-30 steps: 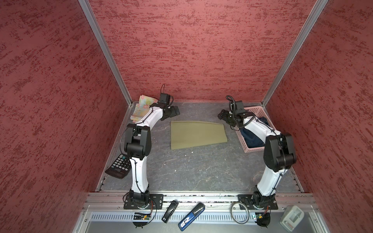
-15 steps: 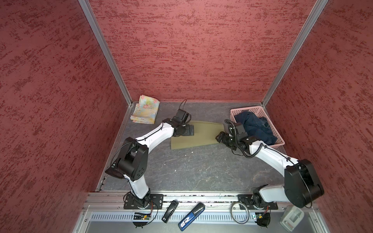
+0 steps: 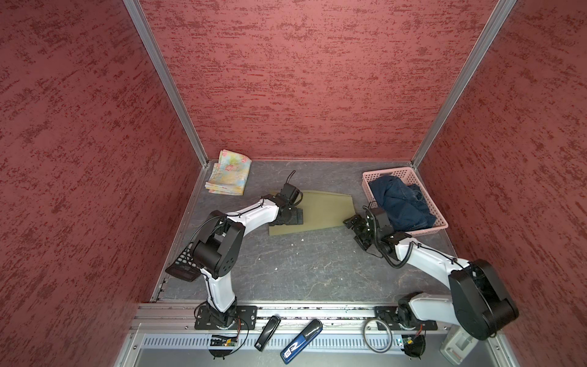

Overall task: Fold and stack skirts
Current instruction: Fold the skirt at the center of the table.

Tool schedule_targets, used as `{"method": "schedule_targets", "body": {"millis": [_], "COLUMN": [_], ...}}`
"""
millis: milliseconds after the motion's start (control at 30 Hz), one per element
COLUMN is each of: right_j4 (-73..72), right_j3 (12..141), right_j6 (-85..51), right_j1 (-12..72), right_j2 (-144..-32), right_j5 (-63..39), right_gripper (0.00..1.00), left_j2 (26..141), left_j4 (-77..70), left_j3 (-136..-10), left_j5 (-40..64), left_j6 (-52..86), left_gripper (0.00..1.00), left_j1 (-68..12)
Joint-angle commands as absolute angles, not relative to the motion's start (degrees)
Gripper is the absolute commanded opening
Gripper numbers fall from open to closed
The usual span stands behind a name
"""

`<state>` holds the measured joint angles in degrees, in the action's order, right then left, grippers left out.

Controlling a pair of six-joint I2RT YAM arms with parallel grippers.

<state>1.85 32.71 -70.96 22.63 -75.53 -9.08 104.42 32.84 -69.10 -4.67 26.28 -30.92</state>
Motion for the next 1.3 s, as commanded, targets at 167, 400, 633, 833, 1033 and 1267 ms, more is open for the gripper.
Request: {"method": "schedule_targets", "body": {"millis": [167, 400, 633, 833, 1033, 1267], "right_j4": [-13.7, -20.0, -25.3, -29.9, -31.8, -40.9], "right_j3": [29.5, 26.4, 26.1, 26.7, 26.4, 25.8], "right_j6": [-84.0, -86.6, -87.2, -87.5, -83.7, -78.9], "right_j1": [22.8, 22.9, 22.5, 21.9, 20.7, 18.3], "right_j2": [-81.1, -83.7, -89.0, -93.2, -94.0, -98.7], "right_j5": [-5.5, -1.6, 1.5, 1.5, 4.8, 3.2], "right_gripper": [0.88, 0.84, 0.80, 0.73, 0.55, 0.50], "left_j2": [105.9, 106.8, 107.0, 106.7, 106.4, 106.3], "left_j4": [29.9, 28.9, 28.6, 28.2, 28.2, 27.9], "left_j3": [-65.4, -63.7, -62.7, -61.6, -61.2, -60.7], "left_j5": [-8.9, -10.3, -11.6, -11.4, -11.5, -11.1], "left_j6": [28.1, 28.1, 28.3, 28.4, 28.4, 28.6], "left_gripper": [1.00, 1.00, 1.00, 1.00, 1.00, 1.00], "left_j1": [-32.2, -32.4, -33.3, -33.3, -32.9, -32.5]}}
